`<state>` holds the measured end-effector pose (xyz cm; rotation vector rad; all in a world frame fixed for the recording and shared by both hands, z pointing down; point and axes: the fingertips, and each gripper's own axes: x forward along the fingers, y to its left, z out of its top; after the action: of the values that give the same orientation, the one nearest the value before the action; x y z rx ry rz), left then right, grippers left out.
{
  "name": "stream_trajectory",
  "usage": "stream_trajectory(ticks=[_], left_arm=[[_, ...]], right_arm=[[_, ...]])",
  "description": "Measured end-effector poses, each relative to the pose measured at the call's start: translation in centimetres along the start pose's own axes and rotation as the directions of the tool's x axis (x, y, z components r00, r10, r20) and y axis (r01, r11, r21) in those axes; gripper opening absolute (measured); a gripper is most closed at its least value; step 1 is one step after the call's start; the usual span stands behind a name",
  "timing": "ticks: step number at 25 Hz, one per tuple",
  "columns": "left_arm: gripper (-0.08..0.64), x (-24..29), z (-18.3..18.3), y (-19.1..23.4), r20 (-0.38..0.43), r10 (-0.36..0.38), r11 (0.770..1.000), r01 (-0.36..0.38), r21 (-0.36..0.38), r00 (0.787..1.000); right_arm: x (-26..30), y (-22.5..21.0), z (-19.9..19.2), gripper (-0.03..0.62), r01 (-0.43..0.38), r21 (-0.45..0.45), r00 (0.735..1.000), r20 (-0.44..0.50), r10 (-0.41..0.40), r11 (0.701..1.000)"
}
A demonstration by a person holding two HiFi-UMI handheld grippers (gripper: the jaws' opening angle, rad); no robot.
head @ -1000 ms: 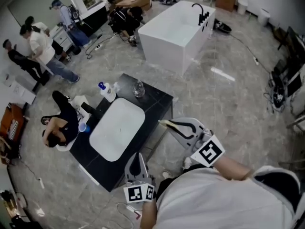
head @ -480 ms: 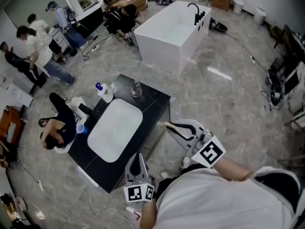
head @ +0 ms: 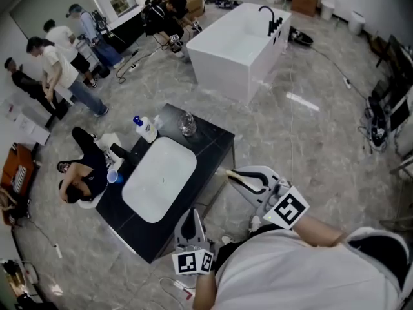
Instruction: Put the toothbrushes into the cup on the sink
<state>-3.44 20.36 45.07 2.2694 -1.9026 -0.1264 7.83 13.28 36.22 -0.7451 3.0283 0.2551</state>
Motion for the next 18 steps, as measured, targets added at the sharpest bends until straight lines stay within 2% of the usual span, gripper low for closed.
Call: stream_trajectory(ticks=[12,18], left_arm=[[0.003,2.9,-1.3,-2.5,-0.005,0.009,1.000,-0.009,-0.009,1.000],[0.003,3.5,-2.6,-3.4,-0.016,0.033,0.999,-0.034,-0.017,0.999]], right_arm=[[-1.4,-2.9,-1.6,0.061,-0.027,0.011,1.000,-0.007,0.027,1.000],[-1.6,-3.0,-2.9,0.061,-0.077,0.017,0.997,-0.012,0.078,0.997]])
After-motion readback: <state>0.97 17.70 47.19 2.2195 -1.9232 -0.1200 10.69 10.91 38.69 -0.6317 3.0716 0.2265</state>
